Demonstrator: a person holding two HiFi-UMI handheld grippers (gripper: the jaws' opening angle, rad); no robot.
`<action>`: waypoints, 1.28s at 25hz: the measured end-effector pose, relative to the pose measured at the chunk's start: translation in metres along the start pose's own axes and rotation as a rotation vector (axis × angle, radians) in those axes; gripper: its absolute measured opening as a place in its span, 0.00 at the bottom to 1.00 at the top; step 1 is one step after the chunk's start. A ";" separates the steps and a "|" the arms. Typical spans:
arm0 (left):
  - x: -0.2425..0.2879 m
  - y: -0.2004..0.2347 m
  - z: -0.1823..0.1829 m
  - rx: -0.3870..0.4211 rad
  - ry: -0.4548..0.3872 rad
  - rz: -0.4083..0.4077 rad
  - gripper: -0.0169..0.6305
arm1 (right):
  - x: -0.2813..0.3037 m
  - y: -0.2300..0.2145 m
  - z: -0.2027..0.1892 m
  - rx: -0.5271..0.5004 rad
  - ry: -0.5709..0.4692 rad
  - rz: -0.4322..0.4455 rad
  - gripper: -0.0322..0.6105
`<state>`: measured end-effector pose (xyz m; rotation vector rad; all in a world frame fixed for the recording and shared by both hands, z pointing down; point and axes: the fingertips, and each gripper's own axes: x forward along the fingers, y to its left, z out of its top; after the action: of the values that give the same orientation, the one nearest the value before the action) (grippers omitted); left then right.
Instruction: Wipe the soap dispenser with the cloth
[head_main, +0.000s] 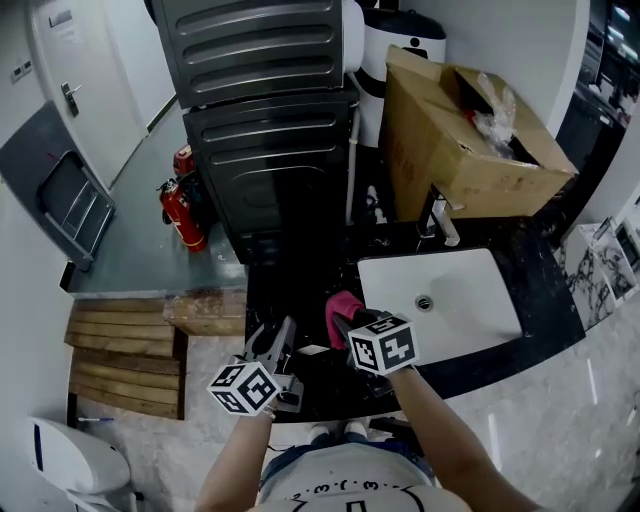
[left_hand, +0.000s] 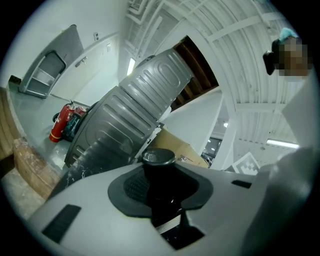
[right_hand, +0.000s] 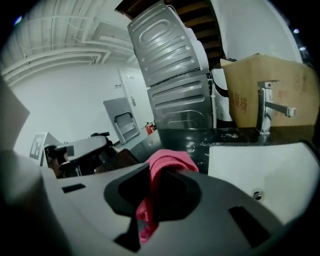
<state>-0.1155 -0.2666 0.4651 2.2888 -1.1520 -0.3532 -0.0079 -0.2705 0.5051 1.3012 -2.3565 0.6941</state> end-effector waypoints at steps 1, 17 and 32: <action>0.003 -0.004 -0.001 0.034 0.020 -0.011 0.19 | -0.003 -0.004 -0.005 -0.006 0.019 -0.015 0.13; 0.036 -0.062 -0.036 0.669 0.304 -0.228 0.20 | -0.082 -0.036 0.003 0.108 -0.165 -0.125 0.13; -0.016 -0.022 -0.003 0.660 0.241 -0.093 0.42 | -0.082 -0.029 -0.010 0.143 -0.157 -0.126 0.13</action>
<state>-0.1096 -0.2418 0.4549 2.8473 -1.1523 0.3192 0.0598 -0.2224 0.4776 1.6046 -2.3567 0.7573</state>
